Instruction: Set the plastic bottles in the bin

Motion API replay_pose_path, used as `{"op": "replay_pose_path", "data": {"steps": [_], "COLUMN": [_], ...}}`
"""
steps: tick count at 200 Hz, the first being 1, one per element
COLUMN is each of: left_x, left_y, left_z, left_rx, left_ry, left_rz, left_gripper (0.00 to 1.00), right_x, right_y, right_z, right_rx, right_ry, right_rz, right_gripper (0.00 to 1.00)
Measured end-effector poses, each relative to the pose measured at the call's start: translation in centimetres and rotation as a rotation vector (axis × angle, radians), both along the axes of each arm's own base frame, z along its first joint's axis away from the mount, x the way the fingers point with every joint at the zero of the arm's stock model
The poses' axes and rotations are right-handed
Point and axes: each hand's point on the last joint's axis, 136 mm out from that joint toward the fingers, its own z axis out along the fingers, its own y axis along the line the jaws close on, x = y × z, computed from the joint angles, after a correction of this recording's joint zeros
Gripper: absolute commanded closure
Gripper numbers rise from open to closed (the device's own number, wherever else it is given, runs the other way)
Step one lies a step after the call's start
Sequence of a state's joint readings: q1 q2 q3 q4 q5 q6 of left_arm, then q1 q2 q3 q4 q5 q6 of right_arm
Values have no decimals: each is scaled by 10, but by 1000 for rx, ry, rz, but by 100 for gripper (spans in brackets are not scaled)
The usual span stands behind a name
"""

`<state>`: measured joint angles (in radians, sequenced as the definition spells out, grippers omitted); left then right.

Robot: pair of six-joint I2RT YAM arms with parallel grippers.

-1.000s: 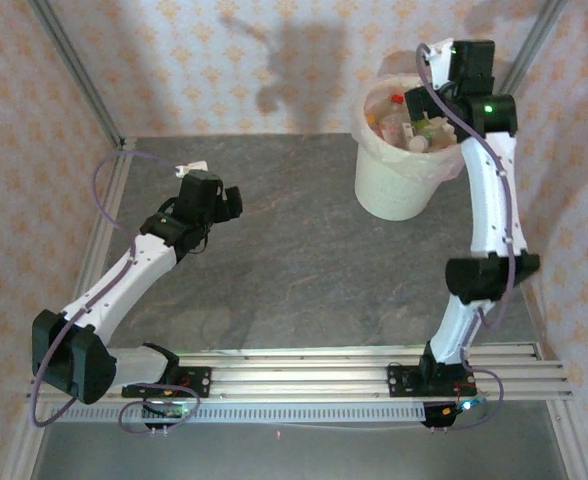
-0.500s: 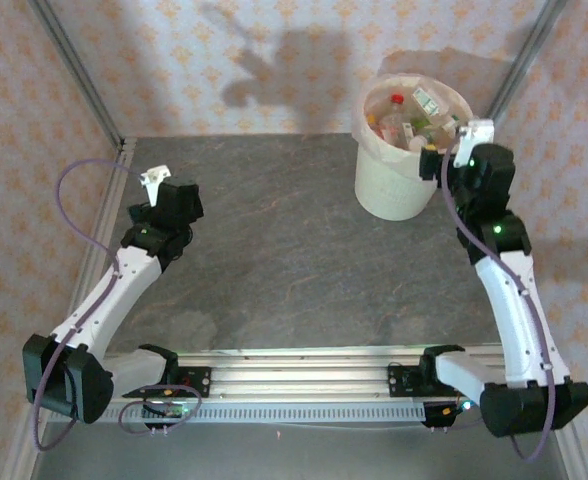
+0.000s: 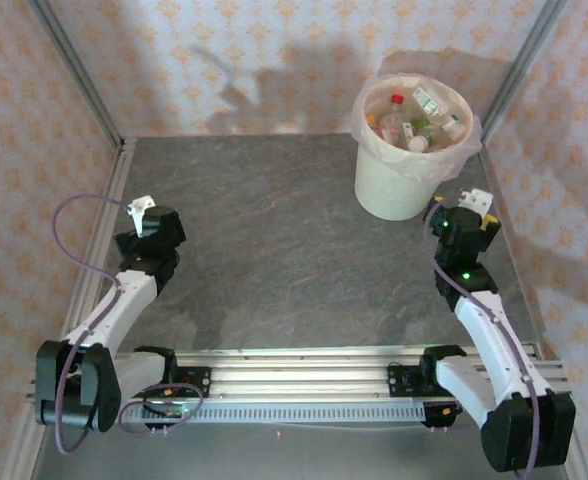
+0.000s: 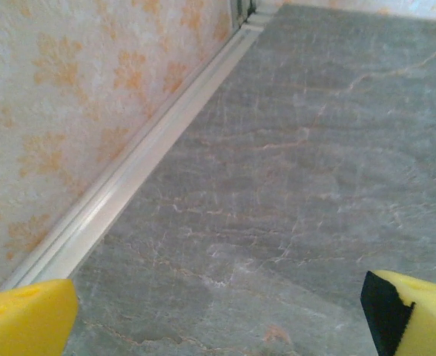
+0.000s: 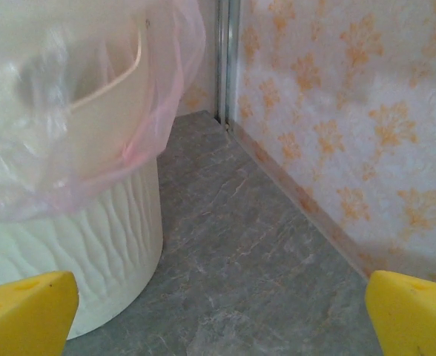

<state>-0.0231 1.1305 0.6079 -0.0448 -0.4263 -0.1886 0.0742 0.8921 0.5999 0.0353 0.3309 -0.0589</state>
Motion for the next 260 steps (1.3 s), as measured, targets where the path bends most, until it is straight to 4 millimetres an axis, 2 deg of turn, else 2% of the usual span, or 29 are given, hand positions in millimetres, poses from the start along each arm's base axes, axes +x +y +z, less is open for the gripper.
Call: {"op": "replay_pose_path", "data": {"steps": [34, 53, 84, 131, 152, 168, 184, 200, 220, 243, 260], "left_x": [25, 38, 54, 48, 53, 55, 56, 56, 56, 56, 56], "left_y": [-5, -11, -19, -31, -40, -52, -55, -51, -49, -48, -48], "left_z": [-33, -47, -54, -66, -62, -75, -75, -71, -70, -69, -69], "left_rx": [-21, -48, -92, -105, -64, -50, -35, -23, -14, -11, -11], "left_ry": [23, 26, -45, -97, -152, -109, -108, -122, -126, -126, -128], "left_rz": [-66, -115, -180, -252, -279, -314, -317, -300, -287, -282, -281], "left_gripper": [0, 0, 0, 0, 0, 0, 0, 0, 0, 0, 0], "right_x": [14, 24, 39, 56, 55, 51, 48, 46, 49, 67, 70], "right_y": [0, 6, 18, 30, 30, 31, 32, 34, 34, 35, 35], "right_z": [-79, -101, -113, -117, -124, -131, -134, -147, -170, -151, -145], "right_rx": [35, 61, 93, 117, 117, 116, 115, 112, 119, 115, 114], "right_ry": [124, 166, 160, 105, 90, 83, 56, 46, 135, 84, 70], "right_rz": [22, 61, 131, 196, 199, 201, 215, 229, 222, 225, 226], "right_gripper": [1, 1, 1, 1, 1, 1, 1, 1, 1, 1, 1]}}
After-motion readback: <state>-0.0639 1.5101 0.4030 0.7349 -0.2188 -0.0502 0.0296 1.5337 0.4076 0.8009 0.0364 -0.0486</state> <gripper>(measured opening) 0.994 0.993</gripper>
